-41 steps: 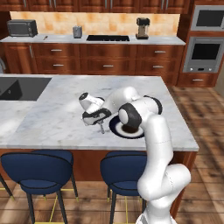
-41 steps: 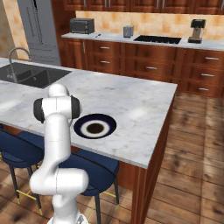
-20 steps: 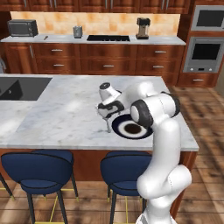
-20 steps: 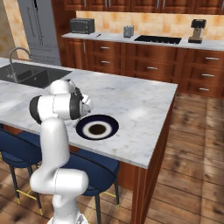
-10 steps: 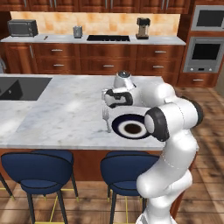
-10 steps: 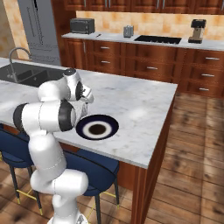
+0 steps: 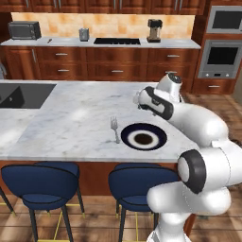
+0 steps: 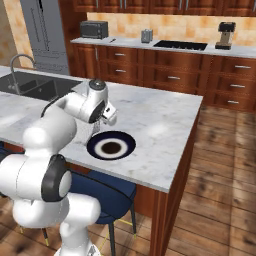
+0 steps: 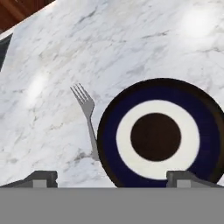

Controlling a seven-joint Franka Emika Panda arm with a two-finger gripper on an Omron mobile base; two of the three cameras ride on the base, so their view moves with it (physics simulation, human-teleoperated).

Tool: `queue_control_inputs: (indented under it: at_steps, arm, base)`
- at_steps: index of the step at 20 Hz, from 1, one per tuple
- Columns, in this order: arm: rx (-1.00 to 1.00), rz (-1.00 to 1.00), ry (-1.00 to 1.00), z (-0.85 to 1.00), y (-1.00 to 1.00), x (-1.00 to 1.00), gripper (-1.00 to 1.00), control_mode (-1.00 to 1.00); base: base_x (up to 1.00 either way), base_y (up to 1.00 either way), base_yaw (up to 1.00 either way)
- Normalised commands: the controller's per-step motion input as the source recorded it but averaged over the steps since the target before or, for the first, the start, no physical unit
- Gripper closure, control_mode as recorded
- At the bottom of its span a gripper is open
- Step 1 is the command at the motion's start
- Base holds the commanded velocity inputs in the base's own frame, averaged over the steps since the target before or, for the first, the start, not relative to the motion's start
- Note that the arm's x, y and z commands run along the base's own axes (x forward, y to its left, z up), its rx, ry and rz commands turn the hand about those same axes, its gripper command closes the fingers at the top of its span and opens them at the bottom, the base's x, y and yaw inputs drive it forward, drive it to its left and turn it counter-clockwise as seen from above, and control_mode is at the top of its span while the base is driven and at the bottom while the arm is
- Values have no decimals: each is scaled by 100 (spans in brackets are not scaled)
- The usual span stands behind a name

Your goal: Take the fork and place it on the left side of the plate. Then take the spoon and place it on the right side of the plate. Make sure they're directly next to the plate.

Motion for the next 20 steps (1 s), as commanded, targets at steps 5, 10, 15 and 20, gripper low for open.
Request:
queue_control_inputs:
  at_steps: [5,10,15,20]
  arm:
    - [2,-14,4,2,-65,-100,-100,-100]
    - [-3,-16,4,0,-46,-100,-100,-100]
    - [-5,-17,0,0,-36,-100,-100,-100]
    - [-6,-10,0,-10,-8,-90,-100,-100]
  base:
    - [0,0,0]
    - [0,0,0]
    - [0,0,0]
    - [0,0,0]
